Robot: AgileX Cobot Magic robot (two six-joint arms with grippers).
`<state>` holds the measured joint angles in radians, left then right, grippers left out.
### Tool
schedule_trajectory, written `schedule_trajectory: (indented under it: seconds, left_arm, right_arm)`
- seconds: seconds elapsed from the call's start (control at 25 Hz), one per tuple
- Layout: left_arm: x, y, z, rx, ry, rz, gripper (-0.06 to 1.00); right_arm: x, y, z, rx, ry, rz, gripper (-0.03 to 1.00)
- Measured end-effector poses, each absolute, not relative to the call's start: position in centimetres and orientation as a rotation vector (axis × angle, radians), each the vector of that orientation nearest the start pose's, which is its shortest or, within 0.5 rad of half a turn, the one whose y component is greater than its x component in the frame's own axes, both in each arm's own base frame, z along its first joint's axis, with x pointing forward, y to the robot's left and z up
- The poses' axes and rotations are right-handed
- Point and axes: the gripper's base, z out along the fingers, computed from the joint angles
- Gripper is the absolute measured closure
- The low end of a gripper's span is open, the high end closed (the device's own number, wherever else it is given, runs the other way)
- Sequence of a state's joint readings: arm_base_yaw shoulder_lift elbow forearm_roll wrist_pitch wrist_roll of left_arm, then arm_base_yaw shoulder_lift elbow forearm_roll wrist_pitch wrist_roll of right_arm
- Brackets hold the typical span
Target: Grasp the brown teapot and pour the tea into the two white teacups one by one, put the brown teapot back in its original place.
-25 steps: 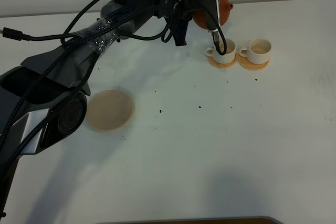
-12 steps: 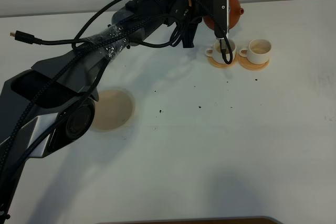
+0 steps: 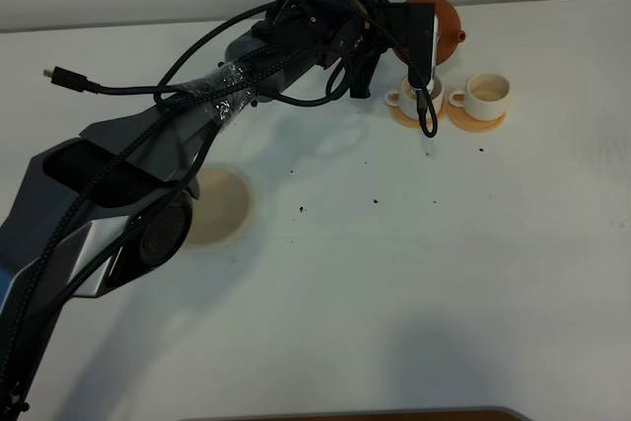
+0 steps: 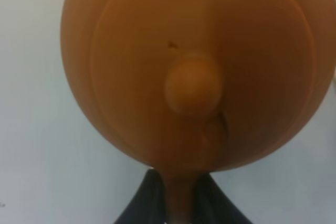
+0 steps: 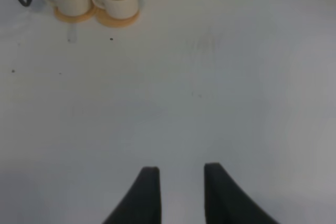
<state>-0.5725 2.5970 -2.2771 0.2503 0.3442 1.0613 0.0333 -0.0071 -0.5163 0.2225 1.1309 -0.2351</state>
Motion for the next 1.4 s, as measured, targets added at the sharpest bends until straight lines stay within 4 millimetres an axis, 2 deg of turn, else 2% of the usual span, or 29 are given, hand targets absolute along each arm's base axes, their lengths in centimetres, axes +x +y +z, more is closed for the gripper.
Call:
schedule_trajectory:
  seconds: [0.52,0.92,1.4]
  left_arm:
    - [50.2,-31.5,15.7,1.682,1.293,0.52,0.8]
    - [50.2,-32.4,13.1,1.686,1.255,0.51,0.8]
    - [50.0,-33.1,13.1,1.689,1.167,0.535,0.8]
  right_arm:
    - [-1.3,1.8,27.8,-0.3,2.052,0.144,0.73]
    - [-1.3,1.8,27.8,-0.3,2.052,0.144,0.73]
    - [-1.3,1.8,27.8,-0.3,2.052,0.144,0.73]
